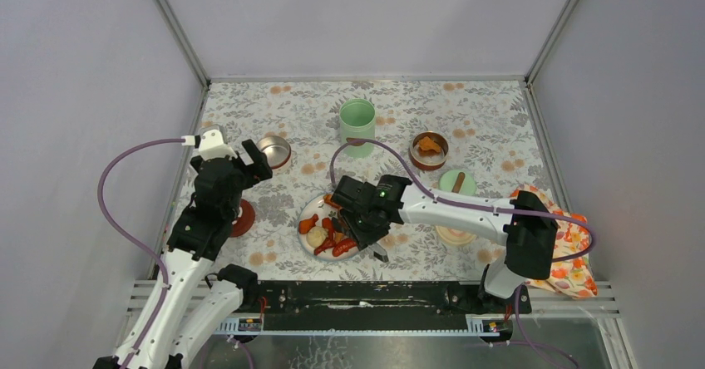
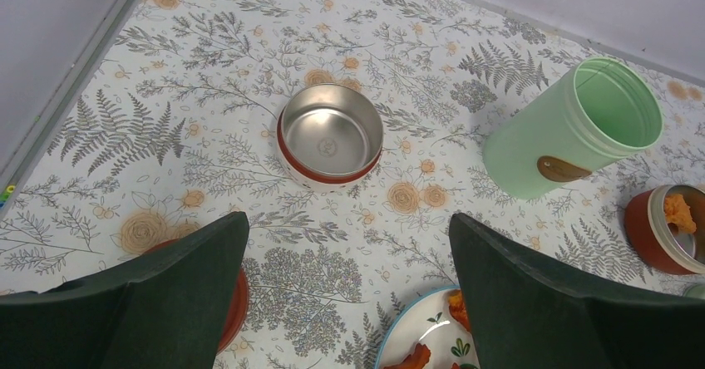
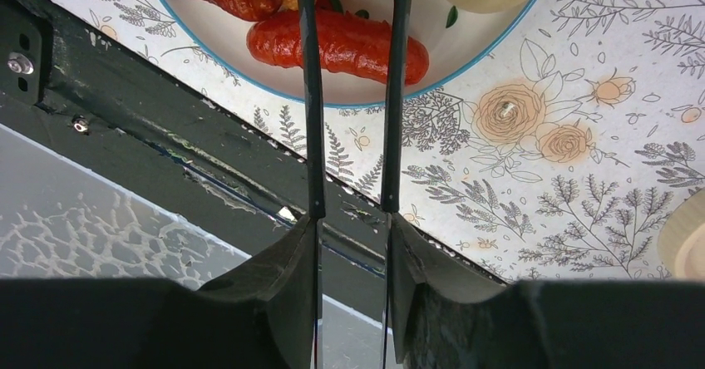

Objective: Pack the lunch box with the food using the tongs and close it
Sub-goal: Pick up the fake food from the plate.

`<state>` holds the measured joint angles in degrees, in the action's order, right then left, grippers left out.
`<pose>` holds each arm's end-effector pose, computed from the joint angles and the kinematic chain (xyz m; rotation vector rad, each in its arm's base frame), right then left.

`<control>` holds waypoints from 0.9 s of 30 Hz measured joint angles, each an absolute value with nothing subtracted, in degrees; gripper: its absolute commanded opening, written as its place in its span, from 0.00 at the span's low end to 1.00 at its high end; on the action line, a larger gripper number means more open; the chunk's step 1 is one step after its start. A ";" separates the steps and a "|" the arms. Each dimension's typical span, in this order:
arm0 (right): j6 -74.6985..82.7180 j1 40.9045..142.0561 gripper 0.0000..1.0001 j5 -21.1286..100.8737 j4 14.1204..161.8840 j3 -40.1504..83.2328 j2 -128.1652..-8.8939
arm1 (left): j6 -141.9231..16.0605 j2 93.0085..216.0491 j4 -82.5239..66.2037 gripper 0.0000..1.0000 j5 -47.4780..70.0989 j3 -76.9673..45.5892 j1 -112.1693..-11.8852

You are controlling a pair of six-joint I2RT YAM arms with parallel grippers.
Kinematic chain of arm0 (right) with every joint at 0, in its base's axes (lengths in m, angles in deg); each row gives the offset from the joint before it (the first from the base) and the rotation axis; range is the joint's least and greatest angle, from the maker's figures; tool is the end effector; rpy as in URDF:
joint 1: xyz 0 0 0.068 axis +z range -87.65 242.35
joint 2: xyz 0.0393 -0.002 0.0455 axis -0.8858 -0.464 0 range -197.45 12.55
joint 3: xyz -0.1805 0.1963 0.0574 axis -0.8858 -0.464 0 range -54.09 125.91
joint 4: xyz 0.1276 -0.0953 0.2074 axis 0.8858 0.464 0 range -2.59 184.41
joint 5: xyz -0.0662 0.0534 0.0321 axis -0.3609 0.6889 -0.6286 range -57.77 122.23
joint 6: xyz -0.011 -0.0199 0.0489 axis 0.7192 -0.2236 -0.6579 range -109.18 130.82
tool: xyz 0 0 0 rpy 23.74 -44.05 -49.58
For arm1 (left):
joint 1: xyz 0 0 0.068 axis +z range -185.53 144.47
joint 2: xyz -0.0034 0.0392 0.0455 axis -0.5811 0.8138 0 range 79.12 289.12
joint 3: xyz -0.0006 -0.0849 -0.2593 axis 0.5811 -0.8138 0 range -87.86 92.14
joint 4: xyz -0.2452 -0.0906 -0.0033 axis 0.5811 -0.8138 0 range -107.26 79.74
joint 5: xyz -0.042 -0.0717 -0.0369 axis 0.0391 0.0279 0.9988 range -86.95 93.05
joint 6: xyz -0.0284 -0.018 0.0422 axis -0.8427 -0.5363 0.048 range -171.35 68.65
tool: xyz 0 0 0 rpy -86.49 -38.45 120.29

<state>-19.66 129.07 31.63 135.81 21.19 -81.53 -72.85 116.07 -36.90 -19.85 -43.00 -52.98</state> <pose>0.1318 0.3054 0.2535 -0.8805 2.7010 0.4197 0.1420 -0.0302 0.3311 -0.3343 1.8418 -0.0890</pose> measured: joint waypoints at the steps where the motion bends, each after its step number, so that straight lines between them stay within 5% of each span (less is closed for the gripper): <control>1: -19.55 129.07 0.15 31.59 135.96 21.46 -81.58 | -72.85 116.05 -36.90 0.98 -19.80 -43.00 -52.87; 10: -18.34 129.07 0.04 29.64 137.32 22.99 -80.13 | -72.87 116.05 -36.90 0.99 -19.67 -43.00 -52.43; 27: -16.51 129.09 0.03 29.86 137.89 23.53 -75.65 | -73.13 115.66 -36.90 0.99 -18.99 -43.00 -51.80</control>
